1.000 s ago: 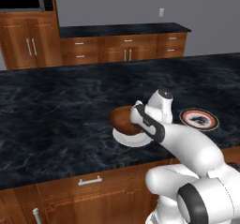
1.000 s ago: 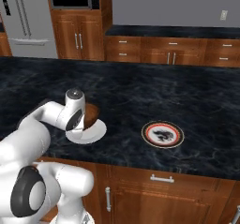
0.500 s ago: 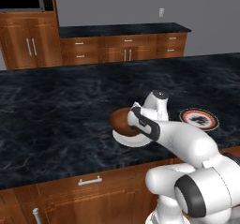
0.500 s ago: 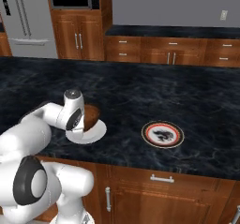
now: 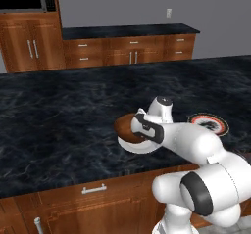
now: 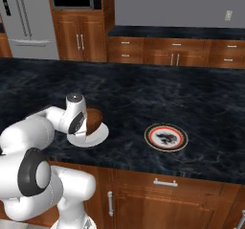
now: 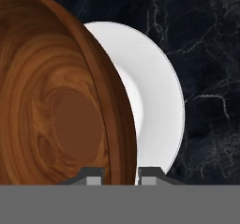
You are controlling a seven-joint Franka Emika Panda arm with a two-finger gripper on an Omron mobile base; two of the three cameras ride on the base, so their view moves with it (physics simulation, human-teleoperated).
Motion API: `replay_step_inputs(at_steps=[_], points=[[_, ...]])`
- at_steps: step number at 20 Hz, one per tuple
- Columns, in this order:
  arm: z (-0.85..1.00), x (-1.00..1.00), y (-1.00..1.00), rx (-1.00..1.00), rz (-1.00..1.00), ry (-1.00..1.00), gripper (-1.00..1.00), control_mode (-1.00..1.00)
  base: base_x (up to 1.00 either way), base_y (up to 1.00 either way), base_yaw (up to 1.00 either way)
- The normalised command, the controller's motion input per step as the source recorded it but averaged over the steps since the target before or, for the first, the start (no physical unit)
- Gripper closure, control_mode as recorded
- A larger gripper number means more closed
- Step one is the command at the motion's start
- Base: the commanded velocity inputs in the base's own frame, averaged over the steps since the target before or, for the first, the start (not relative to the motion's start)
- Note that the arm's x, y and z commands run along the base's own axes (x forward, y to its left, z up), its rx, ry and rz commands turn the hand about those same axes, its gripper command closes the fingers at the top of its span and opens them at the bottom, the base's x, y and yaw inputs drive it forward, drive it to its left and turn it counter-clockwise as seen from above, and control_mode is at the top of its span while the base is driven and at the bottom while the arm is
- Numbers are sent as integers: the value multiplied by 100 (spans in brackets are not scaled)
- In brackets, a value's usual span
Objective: Move the bowls from the cabinet to the plates on the dining table.
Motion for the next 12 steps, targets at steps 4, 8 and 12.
replay_step_inputs(at_steps=[4, 8, 12], points=[[-1, 1, 0, -1, 0, 3, 100, -100, 0, 0, 0], [-4, 0, 0, 0, 0, 4, 100, -100, 0, 0, 0], [-6, 0, -1, 0, 0, 0, 100, -100, 0, 0, 0]])
